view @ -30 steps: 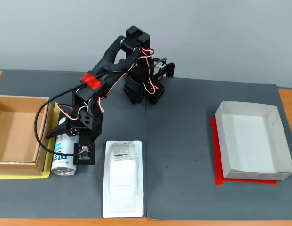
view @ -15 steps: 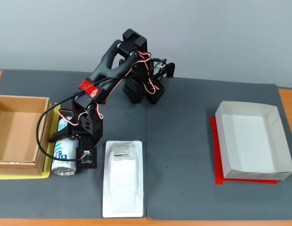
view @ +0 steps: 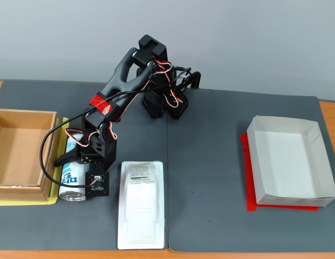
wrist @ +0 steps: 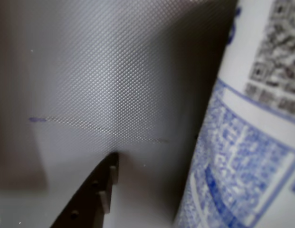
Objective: Pick the can and put it in the brown box
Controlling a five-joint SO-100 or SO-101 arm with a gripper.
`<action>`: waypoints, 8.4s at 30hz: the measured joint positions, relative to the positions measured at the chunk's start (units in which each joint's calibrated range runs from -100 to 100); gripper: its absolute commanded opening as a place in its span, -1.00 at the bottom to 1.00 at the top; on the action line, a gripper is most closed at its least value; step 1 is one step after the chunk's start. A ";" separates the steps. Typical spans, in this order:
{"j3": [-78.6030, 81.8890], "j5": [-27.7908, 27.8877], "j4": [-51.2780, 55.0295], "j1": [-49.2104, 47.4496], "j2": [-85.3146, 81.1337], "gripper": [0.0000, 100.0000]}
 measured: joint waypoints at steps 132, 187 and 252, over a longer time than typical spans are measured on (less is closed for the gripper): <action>-49.41 10.94 9.34 17.22 10.48 -0.16; 23.57 -21.54 22.75 -33.48 -90.70 -0.98; 73.53 -23.64 19.90 -33.85 -111.92 -0.98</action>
